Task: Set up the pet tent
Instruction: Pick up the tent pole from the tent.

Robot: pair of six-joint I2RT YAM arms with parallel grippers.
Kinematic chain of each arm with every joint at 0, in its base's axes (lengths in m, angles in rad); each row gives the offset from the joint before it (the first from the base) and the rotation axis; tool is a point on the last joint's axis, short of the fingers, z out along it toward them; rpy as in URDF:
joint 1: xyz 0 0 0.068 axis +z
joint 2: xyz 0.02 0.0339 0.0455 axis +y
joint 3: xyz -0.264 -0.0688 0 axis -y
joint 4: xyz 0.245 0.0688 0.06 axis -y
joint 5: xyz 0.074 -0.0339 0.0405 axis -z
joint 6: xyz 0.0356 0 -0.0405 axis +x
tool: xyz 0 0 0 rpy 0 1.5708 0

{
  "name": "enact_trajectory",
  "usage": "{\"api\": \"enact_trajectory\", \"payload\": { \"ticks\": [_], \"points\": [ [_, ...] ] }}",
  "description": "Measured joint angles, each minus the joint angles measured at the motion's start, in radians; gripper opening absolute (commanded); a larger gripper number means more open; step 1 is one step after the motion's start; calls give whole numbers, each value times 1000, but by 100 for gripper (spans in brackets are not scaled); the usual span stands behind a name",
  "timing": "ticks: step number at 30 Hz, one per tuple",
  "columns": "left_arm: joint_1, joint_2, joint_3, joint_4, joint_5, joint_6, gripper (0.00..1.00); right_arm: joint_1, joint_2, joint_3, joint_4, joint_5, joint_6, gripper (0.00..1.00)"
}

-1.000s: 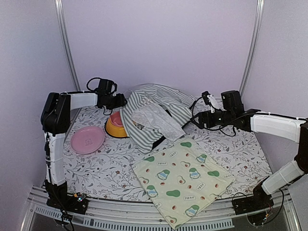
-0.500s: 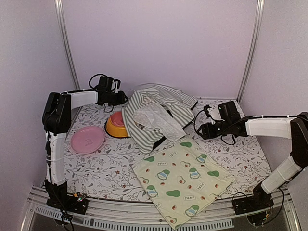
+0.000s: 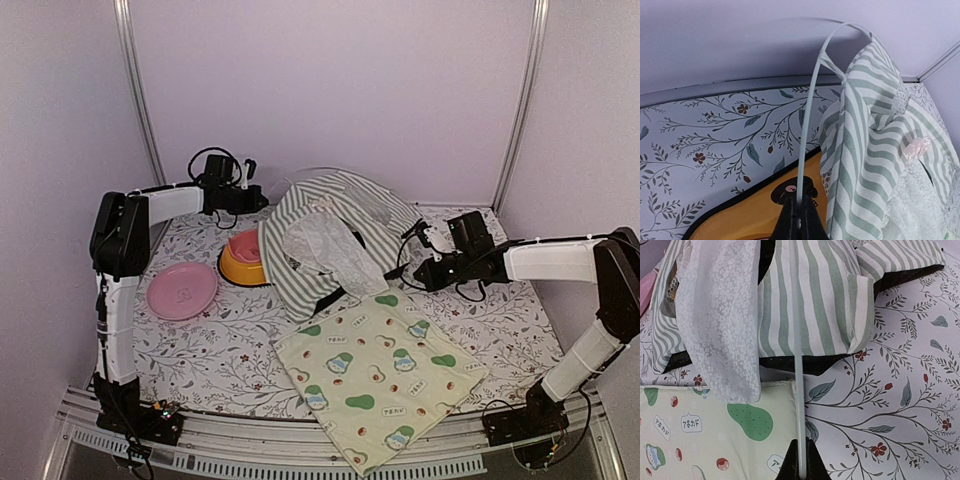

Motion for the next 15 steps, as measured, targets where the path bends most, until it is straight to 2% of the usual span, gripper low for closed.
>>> {"api": "enact_trajectory", "payload": {
  "ticks": [10, 15],
  "points": [
    [-12, -63, 3, -17, 43, 80, 0, 0, -13, 38, 6, -35, -20, 0],
    [-22, -143, 33, -76, 43, 126, 0, 7, -111, 27, 35, -58, -31, 0]
  ]
}}
